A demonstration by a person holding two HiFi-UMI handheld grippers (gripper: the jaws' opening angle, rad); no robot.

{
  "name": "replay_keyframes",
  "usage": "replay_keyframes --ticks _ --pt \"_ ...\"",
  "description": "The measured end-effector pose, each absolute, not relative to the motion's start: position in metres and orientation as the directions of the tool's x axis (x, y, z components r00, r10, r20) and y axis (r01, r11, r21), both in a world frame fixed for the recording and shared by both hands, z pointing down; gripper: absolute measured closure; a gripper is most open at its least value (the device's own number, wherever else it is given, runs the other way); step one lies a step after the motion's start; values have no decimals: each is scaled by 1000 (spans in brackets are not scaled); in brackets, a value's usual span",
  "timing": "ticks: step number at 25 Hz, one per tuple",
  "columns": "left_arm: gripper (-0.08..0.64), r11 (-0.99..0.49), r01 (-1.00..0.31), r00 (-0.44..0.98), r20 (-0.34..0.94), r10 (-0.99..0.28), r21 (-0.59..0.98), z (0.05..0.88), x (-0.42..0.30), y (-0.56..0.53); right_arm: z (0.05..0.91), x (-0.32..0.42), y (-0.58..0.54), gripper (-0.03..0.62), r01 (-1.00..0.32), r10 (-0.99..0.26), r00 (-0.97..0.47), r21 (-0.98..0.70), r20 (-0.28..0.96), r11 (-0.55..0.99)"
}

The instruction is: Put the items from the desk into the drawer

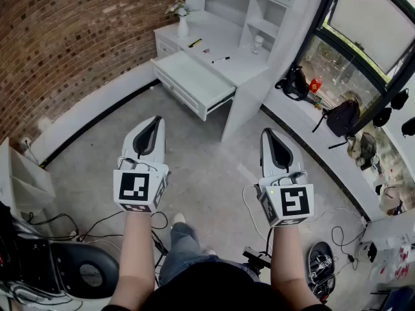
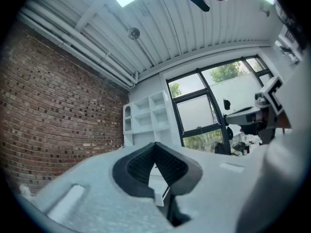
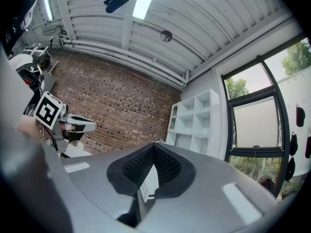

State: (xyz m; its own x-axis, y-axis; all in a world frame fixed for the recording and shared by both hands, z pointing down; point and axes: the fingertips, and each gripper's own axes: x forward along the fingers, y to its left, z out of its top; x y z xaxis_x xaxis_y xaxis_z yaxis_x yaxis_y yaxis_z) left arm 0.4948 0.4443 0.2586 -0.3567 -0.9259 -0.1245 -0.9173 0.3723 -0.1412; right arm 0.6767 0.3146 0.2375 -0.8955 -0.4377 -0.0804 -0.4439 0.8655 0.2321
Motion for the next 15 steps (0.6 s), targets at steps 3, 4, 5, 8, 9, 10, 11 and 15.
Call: replay_keyframes --ticks 3,4,5,8,9,10,11,15 --pt "560 367 -916 -347 -138 -928 -161 251 516 455 235 694 329 586 -444 -436 -896 235 -89 865" --pt "560 364 -917 -343 -142 -929 -165 249 523 458 234 700 333 586 -446 -437 -895 236 -92 863" --pt "560 360 -917 -339 -144 -930 -169 248 529 460 233 705 336 586 -448 -439 -894 237 -94 862" --pt "560 358 -917 -334 -150 -931 -177 245 543 467 229 717 343 586 -449 -438 -893 236 -104 862" --pt "560 360 -916 -335 -153 -930 -179 245 546 469 227 720 344 586 -450 -436 -893 236 -109 861" --pt "560 362 -915 -337 -156 -929 -180 244 549 470 226 723 345 586 -453 -438 -892 237 -115 860" --pt "560 364 -914 -338 -159 -928 -180 243 551 471 226 726 344 586 -457 -441 -889 237 -122 857" --pt "560 367 -913 -340 -164 -926 -179 243 553 473 228 731 342 576 -454 -436 -891 189 -129 871"
